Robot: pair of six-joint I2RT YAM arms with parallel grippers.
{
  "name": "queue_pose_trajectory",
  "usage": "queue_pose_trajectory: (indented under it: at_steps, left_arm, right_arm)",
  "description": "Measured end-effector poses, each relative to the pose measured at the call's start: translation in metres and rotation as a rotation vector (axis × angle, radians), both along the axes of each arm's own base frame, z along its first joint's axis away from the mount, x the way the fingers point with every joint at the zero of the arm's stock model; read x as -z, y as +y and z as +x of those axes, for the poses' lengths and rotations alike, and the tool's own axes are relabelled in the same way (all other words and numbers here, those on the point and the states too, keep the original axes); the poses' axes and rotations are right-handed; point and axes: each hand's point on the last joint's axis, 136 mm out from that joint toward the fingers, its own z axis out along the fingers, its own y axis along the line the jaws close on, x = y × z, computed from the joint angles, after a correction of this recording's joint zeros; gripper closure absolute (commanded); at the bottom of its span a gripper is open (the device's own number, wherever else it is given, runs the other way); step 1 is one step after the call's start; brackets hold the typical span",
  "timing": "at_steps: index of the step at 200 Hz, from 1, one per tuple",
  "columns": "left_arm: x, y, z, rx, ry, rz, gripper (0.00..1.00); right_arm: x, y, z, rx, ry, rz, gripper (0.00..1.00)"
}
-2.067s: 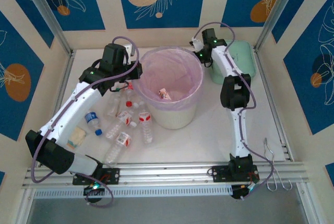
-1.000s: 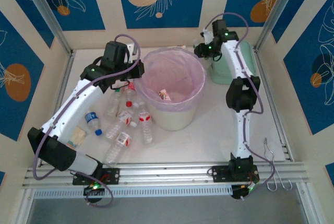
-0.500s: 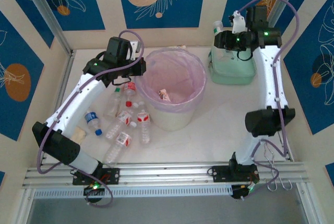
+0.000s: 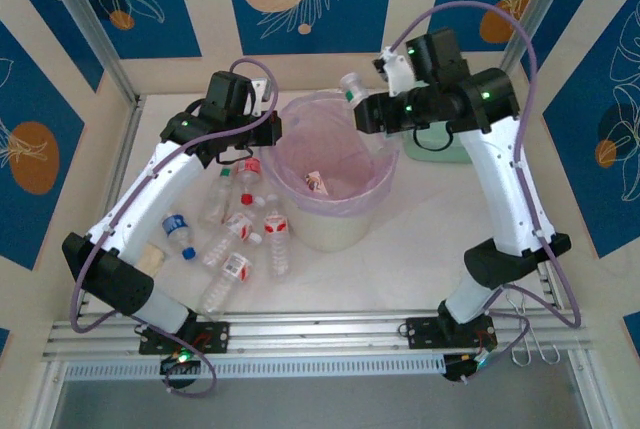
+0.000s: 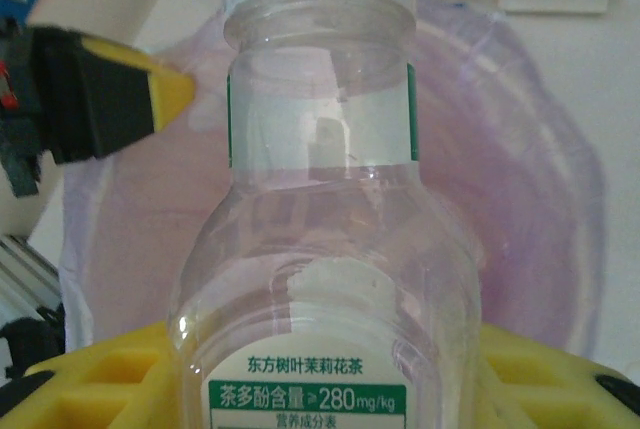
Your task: Put the plastic bottles in the bin
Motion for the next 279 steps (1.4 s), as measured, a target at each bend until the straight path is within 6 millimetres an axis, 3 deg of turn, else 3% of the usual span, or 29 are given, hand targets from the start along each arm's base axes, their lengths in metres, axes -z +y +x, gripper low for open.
queue_pose_trajectory:
  at_steps: [43, 69, 173, 181, 216, 279]
  left_arm:
    - [-0.001, -0.001, -0.001, 0.003, -0.002, 0.001, 1.0]
    - [-0.001, -0.002, -0.003, 0.006, -0.003, 0.002, 1.0]
    - [0.0, -0.005, -0.015, 0.021, -0.003, 0.01, 1.0]
    - [0.0, -0.004, -0.015, 0.018, -0.004, 0.012, 1.0]
    - [0.0, -0.004, -0.015, 0.019, -0.004, 0.012, 1.0]
    - [0.0, -0.004, -0.015, 0.018, -0.005, 0.013, 1.0]
  right_arm:
    - [0.065, 0.045, -0.006, -0.079, 0.136, -0.199, 1.0]
    - [0.105, 0.062, -0.004, -0.105, 0.216, -0.299, 1.0]
    - [0.259, 0.063, -0.002, -0.067, 0.49, -0.453, 1.0]
    - [0.267, 0.065, -0.002, -0.066, 0.493, -0.447, 0.99]
    - [0.287, 0.083, 0.004, -0.075, 0.468, -0.367, 0.77]
    - [0.286, 0.086, 0.002, -0.061, 0.449, -0.306, 0.48]
